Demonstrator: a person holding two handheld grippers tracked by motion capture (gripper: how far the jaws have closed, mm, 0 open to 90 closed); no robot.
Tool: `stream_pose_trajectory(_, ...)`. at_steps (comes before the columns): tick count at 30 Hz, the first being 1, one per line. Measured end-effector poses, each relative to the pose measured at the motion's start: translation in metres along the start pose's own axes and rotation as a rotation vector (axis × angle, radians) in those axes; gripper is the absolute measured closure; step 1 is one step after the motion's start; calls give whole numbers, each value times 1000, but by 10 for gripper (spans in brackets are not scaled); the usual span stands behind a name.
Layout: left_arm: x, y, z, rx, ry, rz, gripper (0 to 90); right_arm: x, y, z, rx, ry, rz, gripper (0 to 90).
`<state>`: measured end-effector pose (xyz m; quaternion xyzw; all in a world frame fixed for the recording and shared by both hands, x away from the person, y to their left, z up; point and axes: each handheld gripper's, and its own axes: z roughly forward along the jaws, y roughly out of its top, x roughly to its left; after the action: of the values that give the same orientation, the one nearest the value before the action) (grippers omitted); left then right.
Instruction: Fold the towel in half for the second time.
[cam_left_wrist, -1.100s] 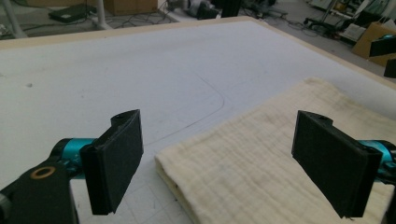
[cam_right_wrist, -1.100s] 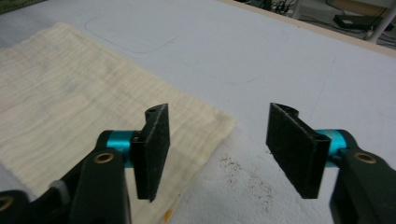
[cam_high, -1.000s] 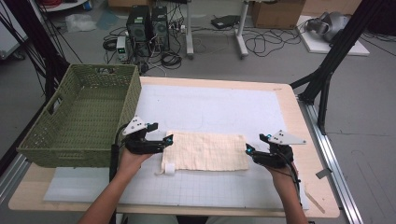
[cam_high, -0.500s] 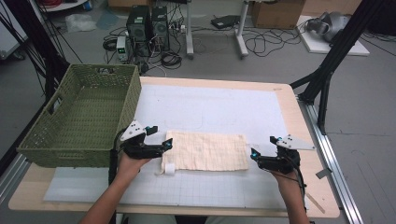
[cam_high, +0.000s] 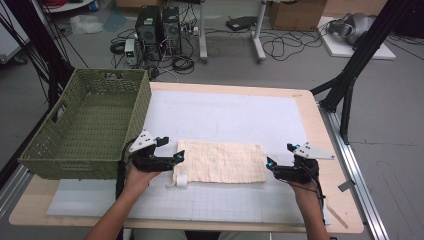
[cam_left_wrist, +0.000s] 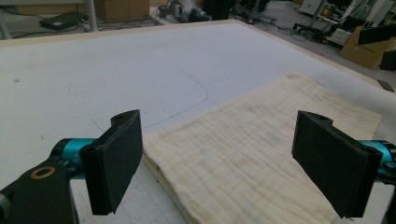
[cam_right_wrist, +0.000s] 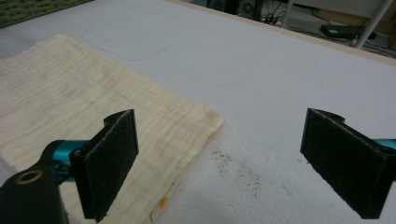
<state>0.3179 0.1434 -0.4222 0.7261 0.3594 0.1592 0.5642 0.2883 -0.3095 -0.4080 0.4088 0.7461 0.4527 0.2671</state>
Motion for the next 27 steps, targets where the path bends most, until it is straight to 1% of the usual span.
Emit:
stream_pose_trajectory(3,1,0,0,-4,8,-1,170,0,0,0,-2,-1,5,106)
stream_pose_trajectory(5,2,1,1,-15,13,-8,170,0,0,0,2,-2,0,106)
stream_pose_trajectory(7,3,1,2,-16,12,-8,171,0,-1,-1,10,-6,-4,106)
stream_pose_trajectory(12,4,1,2,-3,9,-12,180,-2,-2,-1,15,-6,11,106)
stream_pose_trajectory(14,5,1,3,5,-10,-15,213,-1,-2,1,24,0,6,106)
stream_pose_trajectory(15,5,1,4,12,-13,-16,234,0,-2,1,25,5,0,106)
stream_pose_trajectory(16,6,1,5,19,-8,-16,238,0,-2,2,30,8,-5,106)
stream_pose_trajectory(17,6,2,6,21,-7,-24,240,0,-3,2,35,12,-7,106)
stream_pose_trajectory(19,10,4,8,28,-6,-31,247,1,-4,1,35,18,-2,106)
stream_pose_trajectory(20,12,5,9,28,0,-44,250,1,-5,1,37,22,3,106)
stream_pose_trajectory(24,21,7,15,51,12,-68,260,0,-6,-1,40,30,17,106)
stream_pose_trajectory(25,22,7,17,61,25,-57,267,0,-6,0,38,31,17,106)
stream_pose_trajectory(27,23,7,22,82,35,-43,309,0,-6,1,41,32,12,106)
